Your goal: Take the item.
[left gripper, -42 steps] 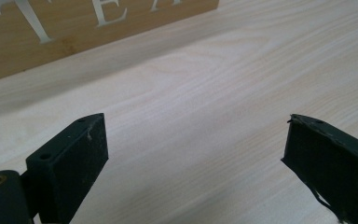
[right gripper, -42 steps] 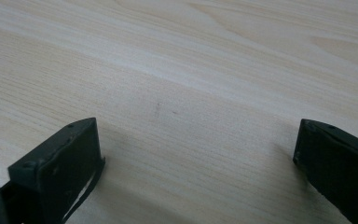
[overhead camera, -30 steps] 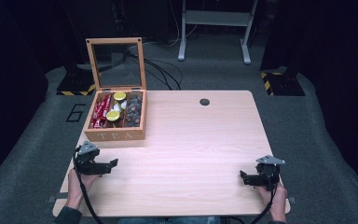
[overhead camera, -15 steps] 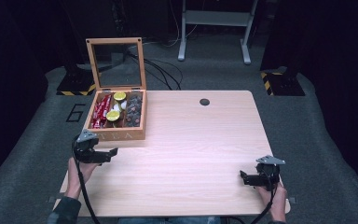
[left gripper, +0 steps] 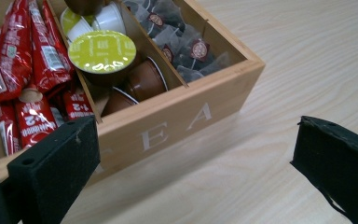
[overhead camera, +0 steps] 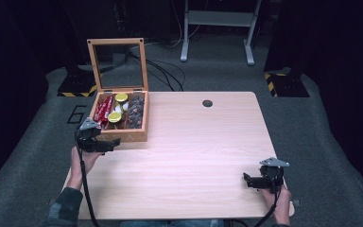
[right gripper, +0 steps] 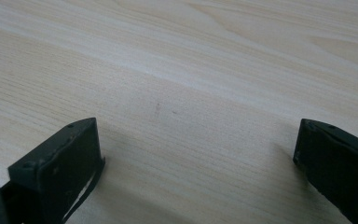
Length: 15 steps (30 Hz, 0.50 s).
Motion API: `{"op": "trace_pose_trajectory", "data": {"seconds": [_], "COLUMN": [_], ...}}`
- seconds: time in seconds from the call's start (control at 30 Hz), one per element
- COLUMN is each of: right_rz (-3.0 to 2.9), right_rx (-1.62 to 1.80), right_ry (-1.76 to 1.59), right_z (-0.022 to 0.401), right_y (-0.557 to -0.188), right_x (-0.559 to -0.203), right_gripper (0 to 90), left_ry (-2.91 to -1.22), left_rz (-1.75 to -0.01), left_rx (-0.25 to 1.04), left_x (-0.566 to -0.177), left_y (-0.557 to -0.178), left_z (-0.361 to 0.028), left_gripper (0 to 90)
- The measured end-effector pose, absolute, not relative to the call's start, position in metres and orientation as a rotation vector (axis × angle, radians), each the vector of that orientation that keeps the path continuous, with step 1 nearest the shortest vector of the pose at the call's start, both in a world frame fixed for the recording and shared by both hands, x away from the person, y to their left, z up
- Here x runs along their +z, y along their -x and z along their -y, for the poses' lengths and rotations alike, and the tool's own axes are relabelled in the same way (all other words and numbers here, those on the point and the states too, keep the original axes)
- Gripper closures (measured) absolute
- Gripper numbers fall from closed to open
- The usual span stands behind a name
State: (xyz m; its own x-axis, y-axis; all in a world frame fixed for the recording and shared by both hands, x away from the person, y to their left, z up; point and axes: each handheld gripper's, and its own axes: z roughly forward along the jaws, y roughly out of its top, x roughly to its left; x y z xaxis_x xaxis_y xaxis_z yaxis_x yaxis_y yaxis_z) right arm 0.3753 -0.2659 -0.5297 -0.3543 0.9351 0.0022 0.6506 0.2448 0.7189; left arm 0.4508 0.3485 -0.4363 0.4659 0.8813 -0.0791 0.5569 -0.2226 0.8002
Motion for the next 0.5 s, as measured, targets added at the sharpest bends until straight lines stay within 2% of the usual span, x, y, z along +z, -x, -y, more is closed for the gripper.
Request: {"op": "trace_pose_trajectory", "data": {"seconds": [0.5], "right_rz": [-2.094], "right_rx": [0.888], "right_ry": [-1.443], "right_z": [0.266], "right_y": [-0.375], "right_x": [-0.53], "right_gripper": [0.0], "left_ry": [-1.876], "left_rz": [-1.23], "left_rx": [0.513], "left_x": [-0.428], "left_y": [-0.49], "left_z": [-0.351], "left_gripper": [1.1]}}
